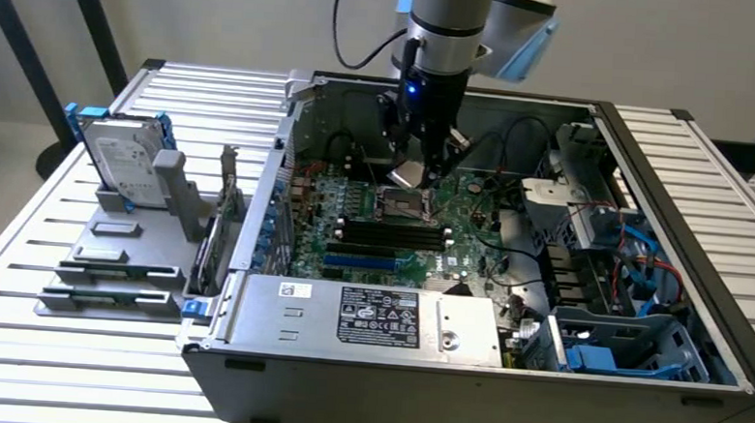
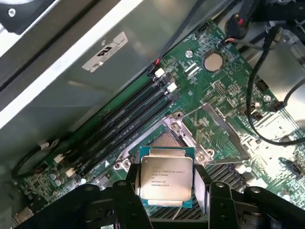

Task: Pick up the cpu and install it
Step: 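Place the cpu into insertion slot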

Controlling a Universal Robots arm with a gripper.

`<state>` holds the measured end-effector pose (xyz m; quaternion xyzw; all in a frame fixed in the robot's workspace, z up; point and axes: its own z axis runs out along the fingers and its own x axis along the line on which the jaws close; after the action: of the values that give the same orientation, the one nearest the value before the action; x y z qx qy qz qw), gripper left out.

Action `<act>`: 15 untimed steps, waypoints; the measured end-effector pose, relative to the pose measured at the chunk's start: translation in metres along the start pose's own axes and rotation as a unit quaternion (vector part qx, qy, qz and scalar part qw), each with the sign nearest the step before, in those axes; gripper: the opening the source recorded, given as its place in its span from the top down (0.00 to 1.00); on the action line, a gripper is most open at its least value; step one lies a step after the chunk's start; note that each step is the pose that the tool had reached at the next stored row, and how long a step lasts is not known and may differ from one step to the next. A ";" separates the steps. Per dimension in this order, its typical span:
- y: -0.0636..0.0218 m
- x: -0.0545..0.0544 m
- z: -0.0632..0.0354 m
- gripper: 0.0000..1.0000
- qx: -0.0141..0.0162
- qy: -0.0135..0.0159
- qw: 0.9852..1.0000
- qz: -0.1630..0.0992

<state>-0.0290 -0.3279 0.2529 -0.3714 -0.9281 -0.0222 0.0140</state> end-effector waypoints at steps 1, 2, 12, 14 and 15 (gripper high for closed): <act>0.0000 0.000 0.0008 0.45 0.000 0.000 1.000 0.009; -0.0001 0.000 0.0016 0.45 -0.001 -0.001 1.000 0.018; -0.0004 0.000 0.0116 0.45 -0.005 -0.004 0.992 0.129; -0.0004 -0.001 0.0133 0.45 -0.006 -0.005 0.989 0.147; -0.0004 -0.001 0.0141 0.45 -0.007 -0.005 0.988 0.156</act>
<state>-0.0290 -0.3278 0.2388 -0.5114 -0.8589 -0.0241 0.0104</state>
